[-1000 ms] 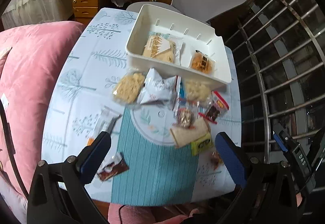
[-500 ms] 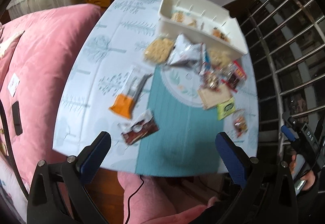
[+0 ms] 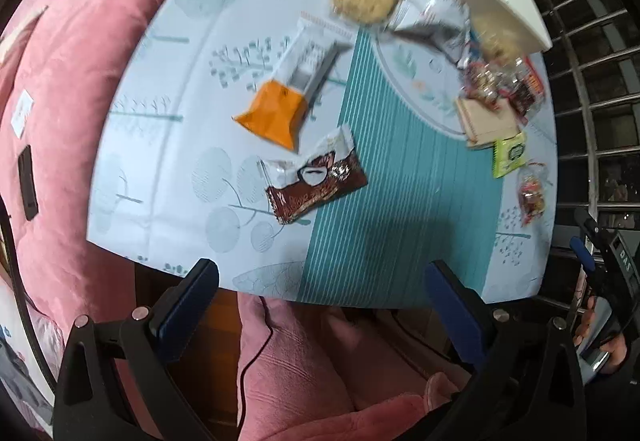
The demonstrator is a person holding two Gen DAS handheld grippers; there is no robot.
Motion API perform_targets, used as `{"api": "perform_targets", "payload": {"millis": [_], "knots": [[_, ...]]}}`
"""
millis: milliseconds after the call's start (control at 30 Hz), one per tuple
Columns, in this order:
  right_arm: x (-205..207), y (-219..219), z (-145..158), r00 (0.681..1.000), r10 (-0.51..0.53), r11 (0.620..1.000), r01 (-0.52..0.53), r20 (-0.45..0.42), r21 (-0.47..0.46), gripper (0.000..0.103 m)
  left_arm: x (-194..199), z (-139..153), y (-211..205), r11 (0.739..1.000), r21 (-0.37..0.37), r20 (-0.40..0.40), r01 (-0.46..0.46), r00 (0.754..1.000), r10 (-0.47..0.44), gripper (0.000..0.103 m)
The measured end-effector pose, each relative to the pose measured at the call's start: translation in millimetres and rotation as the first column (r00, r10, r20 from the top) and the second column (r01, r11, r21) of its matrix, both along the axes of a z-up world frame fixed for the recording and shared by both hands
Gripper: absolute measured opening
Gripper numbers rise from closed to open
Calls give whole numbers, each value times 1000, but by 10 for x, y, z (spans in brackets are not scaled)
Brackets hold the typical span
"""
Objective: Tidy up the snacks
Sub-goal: 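Release both bags in the tray and move both tools back over the table, then grasp the brown chocolate wrapper with the left tool while the right tool grasps the nut bag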
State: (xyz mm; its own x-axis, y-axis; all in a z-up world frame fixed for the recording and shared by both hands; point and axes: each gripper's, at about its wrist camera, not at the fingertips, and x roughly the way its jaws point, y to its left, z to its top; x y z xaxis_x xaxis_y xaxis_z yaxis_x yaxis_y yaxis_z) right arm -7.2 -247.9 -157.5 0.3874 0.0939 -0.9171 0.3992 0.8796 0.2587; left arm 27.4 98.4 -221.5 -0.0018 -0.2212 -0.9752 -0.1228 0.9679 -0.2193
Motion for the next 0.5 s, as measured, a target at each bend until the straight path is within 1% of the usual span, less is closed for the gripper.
{"api": "perform_targets", "payload": {"millis": [200,300,433,500], "knots": [[-62,101,-204,1000,19,997,-19,4,-78,86,166,-327,-22,999,-3,-72,-53,996,52,102],[-82,130,-318,1000,23,993,-22,9,-120,86,253,-496,-37,996,-20,-106,-89,991,87,102],[-76,163,-428,999,41,980,-34,35,-195,86,320,-669,-40,990,6,-136,-140,981,139,102],[-47,176,-478,997,63,969,-50,47,-240,86,341,-708,-39,988,14,-138,-154,978,155,102]]}}
